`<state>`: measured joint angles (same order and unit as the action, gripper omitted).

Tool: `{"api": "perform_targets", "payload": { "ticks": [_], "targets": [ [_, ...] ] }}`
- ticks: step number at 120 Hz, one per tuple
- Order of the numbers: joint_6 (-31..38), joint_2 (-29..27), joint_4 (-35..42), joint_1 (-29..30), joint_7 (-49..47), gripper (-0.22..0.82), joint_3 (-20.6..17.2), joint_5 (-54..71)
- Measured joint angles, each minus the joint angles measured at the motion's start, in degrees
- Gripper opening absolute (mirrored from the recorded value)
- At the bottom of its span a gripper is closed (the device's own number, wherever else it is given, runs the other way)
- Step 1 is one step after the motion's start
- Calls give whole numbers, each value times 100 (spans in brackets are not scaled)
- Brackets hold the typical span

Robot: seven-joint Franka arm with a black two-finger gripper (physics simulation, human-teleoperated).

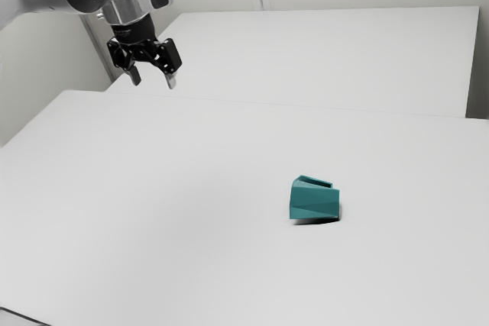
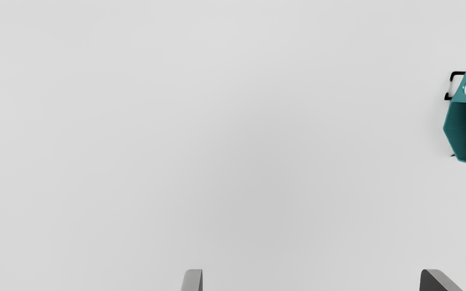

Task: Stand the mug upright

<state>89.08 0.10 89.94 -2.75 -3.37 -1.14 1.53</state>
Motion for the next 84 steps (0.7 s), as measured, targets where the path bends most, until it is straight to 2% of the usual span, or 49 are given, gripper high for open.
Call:
{"api": "perform_targets", "payload": {
  "ticks": [36, 84],
  "targets": [
    [150, -15, 205, -27, 12, 58, 0, -312],
    [1576, -18, 1554, -18, 644, 58, 30, -2157]
  ]
}}
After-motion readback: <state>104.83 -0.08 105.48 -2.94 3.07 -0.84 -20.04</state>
